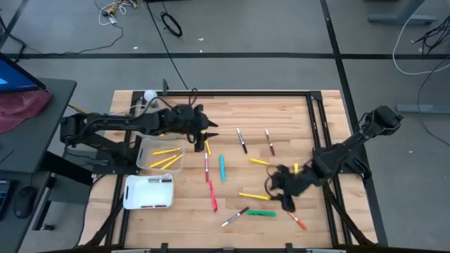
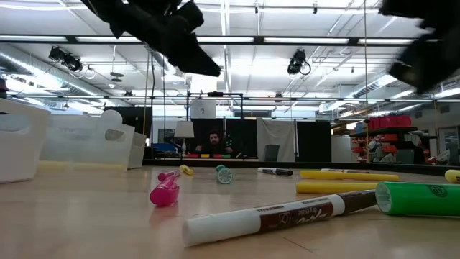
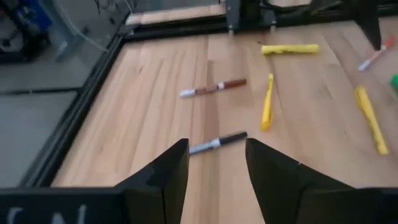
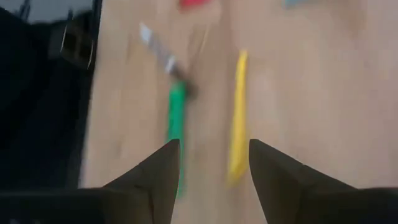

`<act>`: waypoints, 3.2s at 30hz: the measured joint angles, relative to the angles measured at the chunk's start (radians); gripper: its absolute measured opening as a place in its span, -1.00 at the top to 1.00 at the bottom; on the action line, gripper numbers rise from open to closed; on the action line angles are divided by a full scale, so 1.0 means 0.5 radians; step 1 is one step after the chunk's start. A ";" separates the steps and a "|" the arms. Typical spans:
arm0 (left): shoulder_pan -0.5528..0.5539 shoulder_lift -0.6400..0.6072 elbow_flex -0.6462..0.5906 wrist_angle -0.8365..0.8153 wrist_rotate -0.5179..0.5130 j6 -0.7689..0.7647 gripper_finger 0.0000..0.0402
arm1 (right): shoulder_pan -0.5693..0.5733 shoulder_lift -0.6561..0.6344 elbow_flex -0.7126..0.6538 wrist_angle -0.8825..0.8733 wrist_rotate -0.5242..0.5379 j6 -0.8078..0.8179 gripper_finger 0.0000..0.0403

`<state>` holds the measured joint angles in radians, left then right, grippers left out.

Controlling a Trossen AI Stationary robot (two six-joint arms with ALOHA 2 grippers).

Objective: Pick & Place Markers
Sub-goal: Put the orange marker into the white bin

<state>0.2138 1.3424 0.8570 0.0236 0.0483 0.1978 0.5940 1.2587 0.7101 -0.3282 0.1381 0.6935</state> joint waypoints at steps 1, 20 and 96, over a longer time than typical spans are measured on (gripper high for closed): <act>-0.017 0.019 0.002 0.008 -0.032 0.025 0.18 | 0.062 0.004 0.000 -0.075 -0.007 0.161 0.05; 0.103 0.432 0.000 0.165 -0.209 0.060 0.18 | 0.774 0.552 0.000 -0.115 0.076 1.059 0.14; -0.389 0.799 0.001 2.121 0.162 0.033 -0.40 | -0.617 0.039 -0.168 2.400 0.577 -2.315 0.91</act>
<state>0.0195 1.7420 0.8574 1.0843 0.1293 0.2143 0.2854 1.2783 0.6262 0.8720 0.4265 -0.4639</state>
